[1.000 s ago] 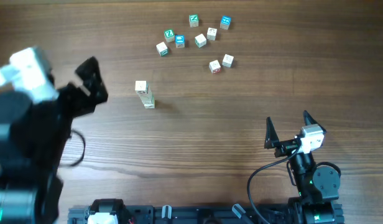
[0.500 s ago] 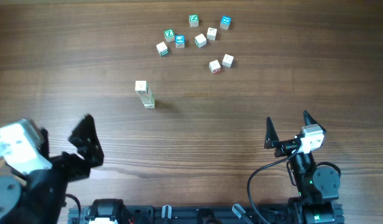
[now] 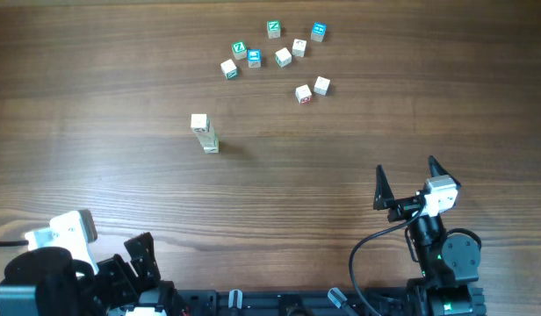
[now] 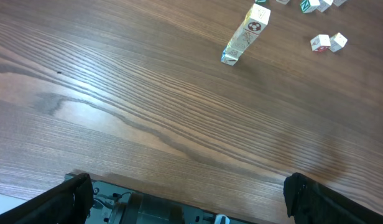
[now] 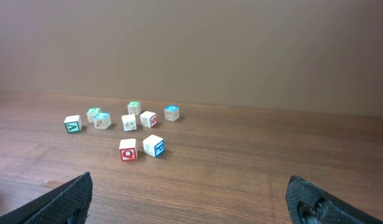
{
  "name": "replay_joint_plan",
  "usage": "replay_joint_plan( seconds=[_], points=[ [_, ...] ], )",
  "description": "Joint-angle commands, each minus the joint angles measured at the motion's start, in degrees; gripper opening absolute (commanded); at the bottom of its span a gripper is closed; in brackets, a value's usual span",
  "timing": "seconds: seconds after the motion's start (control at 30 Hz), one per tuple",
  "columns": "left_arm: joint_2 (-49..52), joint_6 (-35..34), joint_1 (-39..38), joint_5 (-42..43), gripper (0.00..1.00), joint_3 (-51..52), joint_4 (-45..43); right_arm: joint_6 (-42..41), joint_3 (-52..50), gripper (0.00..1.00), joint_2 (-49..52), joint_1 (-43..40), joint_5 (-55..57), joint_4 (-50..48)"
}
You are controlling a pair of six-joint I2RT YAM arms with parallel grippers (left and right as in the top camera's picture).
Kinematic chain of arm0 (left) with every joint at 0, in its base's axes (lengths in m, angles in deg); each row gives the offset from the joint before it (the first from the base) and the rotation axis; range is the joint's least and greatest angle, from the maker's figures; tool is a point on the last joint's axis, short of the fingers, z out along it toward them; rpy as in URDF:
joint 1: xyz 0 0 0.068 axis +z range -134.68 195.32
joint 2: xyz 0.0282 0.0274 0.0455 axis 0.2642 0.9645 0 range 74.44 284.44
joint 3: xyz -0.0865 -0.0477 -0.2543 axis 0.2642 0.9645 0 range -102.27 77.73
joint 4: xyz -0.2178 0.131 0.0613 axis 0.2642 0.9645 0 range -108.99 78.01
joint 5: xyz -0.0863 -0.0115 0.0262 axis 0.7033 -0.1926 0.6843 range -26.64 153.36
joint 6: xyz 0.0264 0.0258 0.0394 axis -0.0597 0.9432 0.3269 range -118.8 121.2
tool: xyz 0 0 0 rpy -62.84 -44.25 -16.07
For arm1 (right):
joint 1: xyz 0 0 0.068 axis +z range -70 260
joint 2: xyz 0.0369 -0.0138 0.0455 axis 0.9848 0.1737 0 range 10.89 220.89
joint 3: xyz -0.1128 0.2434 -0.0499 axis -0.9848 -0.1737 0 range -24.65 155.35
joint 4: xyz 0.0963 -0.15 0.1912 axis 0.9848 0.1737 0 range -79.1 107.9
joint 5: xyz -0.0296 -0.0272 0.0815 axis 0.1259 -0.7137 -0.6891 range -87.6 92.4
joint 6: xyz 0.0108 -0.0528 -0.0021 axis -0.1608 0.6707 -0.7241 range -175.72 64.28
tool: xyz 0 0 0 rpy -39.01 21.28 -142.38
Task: Form a tower
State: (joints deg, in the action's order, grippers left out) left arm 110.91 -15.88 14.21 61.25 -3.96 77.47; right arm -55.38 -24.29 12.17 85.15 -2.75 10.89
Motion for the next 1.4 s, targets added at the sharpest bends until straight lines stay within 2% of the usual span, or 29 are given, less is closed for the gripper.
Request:
replay_joint_plan(
  seconds=[0.0,0.03,0.13,0.27,0.3,0.4,0.5,0.6,0.67,0.8,1.03,1.37],
  points=[
    [-0.11,-0.28,0.26,-0.55,1.00,1.66,-0.48,0.79,-0.07,0.99,-0.26,-0.20,-0.92,-0.31],
    [-0.22,-0.28,0.26,-0.55,1.00,2.86,-2.99,0.79,-0.07,1.00,-0.26,-0.20,-0.92,-0.31],
    [-1.84,-0.28,0.26,-0.55,1.00,10.05,-21.97,0.81,-0.07,1.00,-0.26,-0.20,-0.92,-0.31],
    [-4.66,-0.28,0.26,-0.55,1.00,23.47,-59.67,0.81,-0.07,1.00,-0.26,-0.20,-0.92,-0.33],
    [-4.96,-0.28,0.26,-0.55,1.00,24.85,-65.51,0.79,-0.07,1.00,-0.26,-0.20,-0.90,-0.33],
    [-6.84,-0.28,0.26,-0.55,1.00,25.51,-75.78,0.79,-0.07,1.00,-0.26,-0.20,-0.90,-0.31],
    [-11.34,-0.28,0.28,-0.55,1.00,26.08,-79.32,0.81,-0.07,1.00,-0.26,-0.20,-0.92,-0.31],
    [-16.37,-0.28,0.28,-0.55,1.00,31.43,-93.42,0.79,-0.07,1.00,-0.26,-0.20,-0.92,-0.31],
    [-18.60,-0.28,0.28,-0.55,1.00,34.18,-95.67,0.79,-0.07,1.00,-0.26,-0.20,-0.90,-0.31],
    [-23.71,-0.28,1.66,-0.55,1.00,40.06,-93.31,0.79,-0.07,1.00,-0.26,-0.20,-0.90,-0.31],
    [-35.43,-0.28,4.72,-0.55,1.00,53.16,-98.33,0.81,-0.07,1.00,-0.26,-0.20,-0.90,-0.31],
    [-36.28,-0.28,4.96,-0.55,1.00,60.59,-101.63,0.79,-0.07,1.00,-0.26,-0.17,-0.90,-0.31]
  ],
)
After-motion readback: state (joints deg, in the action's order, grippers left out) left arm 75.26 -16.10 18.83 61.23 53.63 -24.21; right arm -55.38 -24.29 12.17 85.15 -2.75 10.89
